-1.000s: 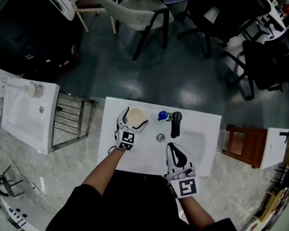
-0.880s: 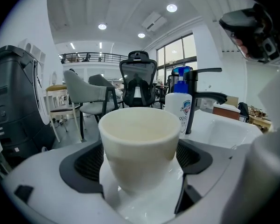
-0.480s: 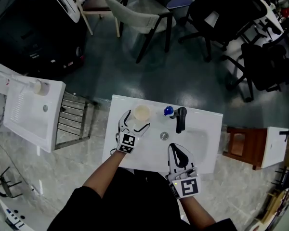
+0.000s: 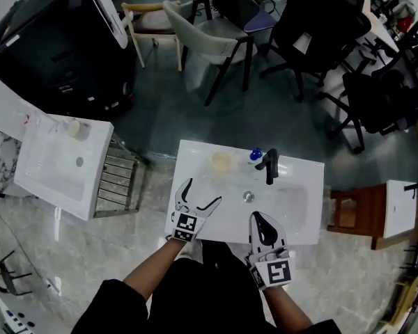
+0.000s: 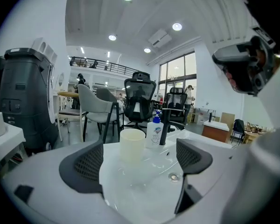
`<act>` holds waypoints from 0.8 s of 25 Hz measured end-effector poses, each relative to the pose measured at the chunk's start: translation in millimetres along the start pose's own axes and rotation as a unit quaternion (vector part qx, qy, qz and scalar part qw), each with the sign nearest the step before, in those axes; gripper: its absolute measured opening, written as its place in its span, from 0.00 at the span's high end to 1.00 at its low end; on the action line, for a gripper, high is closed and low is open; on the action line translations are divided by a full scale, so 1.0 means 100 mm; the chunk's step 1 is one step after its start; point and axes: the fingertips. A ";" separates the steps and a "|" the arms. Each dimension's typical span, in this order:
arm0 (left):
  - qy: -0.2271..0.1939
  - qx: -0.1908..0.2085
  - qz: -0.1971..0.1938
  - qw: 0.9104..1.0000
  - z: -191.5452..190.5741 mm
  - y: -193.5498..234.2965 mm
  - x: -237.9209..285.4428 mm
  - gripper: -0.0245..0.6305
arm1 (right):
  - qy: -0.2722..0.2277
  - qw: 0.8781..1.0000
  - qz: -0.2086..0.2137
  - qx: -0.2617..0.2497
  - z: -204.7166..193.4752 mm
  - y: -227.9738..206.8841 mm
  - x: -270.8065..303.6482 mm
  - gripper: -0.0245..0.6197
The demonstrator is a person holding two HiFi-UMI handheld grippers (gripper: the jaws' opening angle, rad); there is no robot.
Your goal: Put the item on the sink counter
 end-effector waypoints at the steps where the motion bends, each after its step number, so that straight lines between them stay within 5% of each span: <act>1: -0.004 -0.007 0.000 1.000 0.03 -0.02 -0.14 0.24 | -0.001 1.000 -0.003 0.000 0.00 0.08 -0.06 0.91; 20: -0.100 -0.086 -0.017 0.991 0.62 -0.57 -2.97 0.24 | 0.014 1.000 -0.020 -0.013 -0.23 1.90 -1.55 0.91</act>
Point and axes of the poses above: the fingertips, and each gripper's own axes: x forward along the fingers, y to its left, z out of its top, and after that the axes turned 4 degrees about x, right-handed
